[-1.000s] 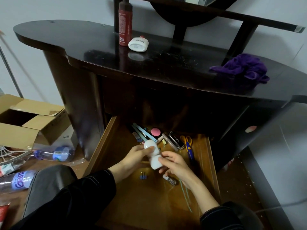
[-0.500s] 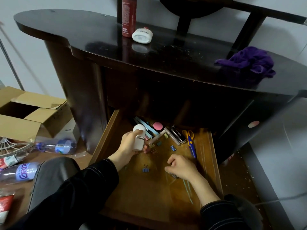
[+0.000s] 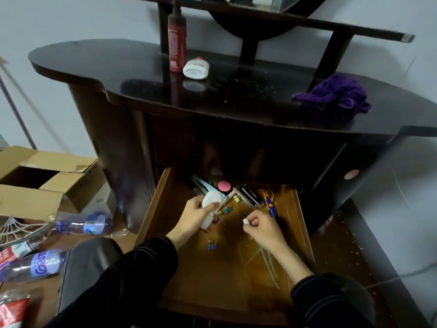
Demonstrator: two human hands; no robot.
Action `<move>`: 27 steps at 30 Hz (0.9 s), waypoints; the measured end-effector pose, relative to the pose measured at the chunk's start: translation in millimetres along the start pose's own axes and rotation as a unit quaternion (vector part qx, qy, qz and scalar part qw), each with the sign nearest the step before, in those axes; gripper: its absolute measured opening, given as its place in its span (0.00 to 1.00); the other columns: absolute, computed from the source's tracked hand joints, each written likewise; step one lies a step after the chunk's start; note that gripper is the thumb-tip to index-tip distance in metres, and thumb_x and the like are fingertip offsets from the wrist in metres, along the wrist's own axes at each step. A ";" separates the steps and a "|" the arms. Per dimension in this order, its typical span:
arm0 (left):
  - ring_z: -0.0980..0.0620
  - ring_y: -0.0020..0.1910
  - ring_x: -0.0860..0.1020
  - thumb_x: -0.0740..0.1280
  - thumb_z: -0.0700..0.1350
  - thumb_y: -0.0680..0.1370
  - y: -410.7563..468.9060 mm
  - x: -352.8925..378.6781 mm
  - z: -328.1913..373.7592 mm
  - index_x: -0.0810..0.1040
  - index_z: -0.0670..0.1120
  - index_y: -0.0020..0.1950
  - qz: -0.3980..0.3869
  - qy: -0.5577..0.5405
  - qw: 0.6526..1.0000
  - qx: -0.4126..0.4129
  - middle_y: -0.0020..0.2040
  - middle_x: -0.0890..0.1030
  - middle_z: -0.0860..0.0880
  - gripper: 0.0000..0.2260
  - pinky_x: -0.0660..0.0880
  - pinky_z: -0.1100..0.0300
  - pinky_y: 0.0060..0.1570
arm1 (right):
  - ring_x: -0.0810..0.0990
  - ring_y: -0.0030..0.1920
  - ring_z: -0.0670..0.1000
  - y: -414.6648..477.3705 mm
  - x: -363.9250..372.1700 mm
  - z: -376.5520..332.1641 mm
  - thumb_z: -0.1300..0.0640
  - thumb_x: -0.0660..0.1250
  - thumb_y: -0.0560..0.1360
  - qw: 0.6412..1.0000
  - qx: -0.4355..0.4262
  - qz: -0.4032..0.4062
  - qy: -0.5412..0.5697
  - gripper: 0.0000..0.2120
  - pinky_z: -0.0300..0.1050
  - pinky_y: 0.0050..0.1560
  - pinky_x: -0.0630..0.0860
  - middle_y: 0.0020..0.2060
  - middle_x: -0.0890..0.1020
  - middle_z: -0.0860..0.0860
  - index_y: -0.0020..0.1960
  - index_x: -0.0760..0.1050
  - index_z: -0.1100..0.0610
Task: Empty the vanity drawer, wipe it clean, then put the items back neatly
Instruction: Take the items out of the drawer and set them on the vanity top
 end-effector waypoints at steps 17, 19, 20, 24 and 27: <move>0.50 0.26 0.75 0.70 0.51 0.78 -71.8 -52.6 286.6 0.78 0.45 0.48 0.027 -0.006 0.943 0.331 0.33 0.77 0.46 0.09 0.69 0.60 0.23 | 0.78 0.26 0.43 1.4 -223.6 -263.5 0.50 0.69 0.74 0.963 -0.198 0.156 0.095 0.03 0.43 0.31 0.76 0.29 0.82 0.46 0.44 0.77 0.49; 0.51 0.29 0.77 0.68 0.46 0.78 -37.5 -56.4 308.0 0.77 0.45 0.51 0.059 0.006 0.946 0.320 0.37 0.78 0.45 0.06 0.71 0.59 0.24 | 0.77 0.23 0.44 34.7 -223.4 -260.5 0.51 0.69 0.76 0.970 -0.146 0.156 0.119 0.06 0.38 0.24 0.71 0.28 0.81 0.47 0.45 0.78 0.53; 0.52 0.29 0.77 0.68 0.45 0.79 -18.2 -57.2 313.0 0.76 0.45 0.52 0.069 0.021 0.950 0.304 0.38 0.78 0.45 0.05 0.71 0.58 0.24 | 0.77 0.23 0.46 48.6 -220.2 -256.5 0.52 0.69 0.76 0.970 -0.122 0.158 0.141 0.07 0.38 0.23 0.70 0.28 0.80 0.48 0.46 0.79 0.55; 0.51 0.26 0.75 0.67 0.45 0.78 55.9 -53.3 310.6 0.71 0.47 0.60 0.047 0.093 0.965 0.242 0.43 0.80 0.41 0.12 0.67 0.61 0.21 | 0.75 0.23 0.47 93.8 -209.6 -242.7 0.53 0.68 0.74 0.951 -0.092 0.181 0.232 0.09 0.38 0.23 0.67 0.25 0.80 0.49 0.46 0.80 0.59; 0.52 0.27 0.77 0.67 0.49 0.78 90.1 -46.3 311.6 0.70 0.50 0.65 0.019 0.106 0.966 0.236 0.47 0.83 0.41 0.16 0.67 0.62 0.21 | 0.76 0.23 0.47 119.7 -210.0 -244.7 0.52 0.67 0.73 0.953 -0.096 0.174 0.231 0.09 0.35 0.22 0.66 0.26 0.82 0.49 0.44 0.80 0.57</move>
Point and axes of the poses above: each hand's wrist, its own y-axis towards the middle knuckle, its own x-axis out of the palm, z = x × y, the point moved 7 cm from there along y, towards the middle knuckle
